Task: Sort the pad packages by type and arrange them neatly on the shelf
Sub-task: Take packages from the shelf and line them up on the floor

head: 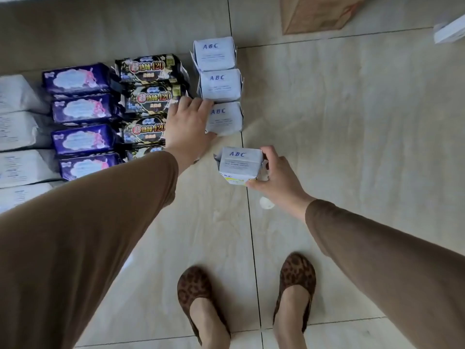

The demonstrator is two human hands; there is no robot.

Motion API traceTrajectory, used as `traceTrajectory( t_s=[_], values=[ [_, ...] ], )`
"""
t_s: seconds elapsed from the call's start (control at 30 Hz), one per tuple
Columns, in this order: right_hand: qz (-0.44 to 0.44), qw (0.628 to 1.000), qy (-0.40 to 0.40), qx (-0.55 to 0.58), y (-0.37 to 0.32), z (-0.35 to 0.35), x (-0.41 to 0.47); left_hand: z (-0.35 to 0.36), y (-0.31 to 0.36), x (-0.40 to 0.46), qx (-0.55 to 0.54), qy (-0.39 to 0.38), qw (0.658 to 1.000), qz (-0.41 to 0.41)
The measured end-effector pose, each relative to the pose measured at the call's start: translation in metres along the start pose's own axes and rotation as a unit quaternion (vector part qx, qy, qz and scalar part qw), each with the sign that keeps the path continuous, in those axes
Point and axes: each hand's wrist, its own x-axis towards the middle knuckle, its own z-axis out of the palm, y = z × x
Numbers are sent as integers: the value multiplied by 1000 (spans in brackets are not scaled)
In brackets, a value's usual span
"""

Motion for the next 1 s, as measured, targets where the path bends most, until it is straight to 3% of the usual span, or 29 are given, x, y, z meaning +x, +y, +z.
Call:
traceTrajectory(
  t_s=[0.4,0.63,0.83,1.0],
  values=[
    [-86,988,39,-126,-32,26,30,-35,-15,-83,-71,2,996,-61],
    [-44,977,119,-172,-33,36,37,-28,-13,-116,-93,-16,991,-90],
    [-13,983,79,-165,-54,-7,-13,-68,11,-140,-80,-71,988,-114],
    [-4,983,29,-182,-111,-85,-95,-166,46,-164,-104,-99,983,-115]
  ],
)
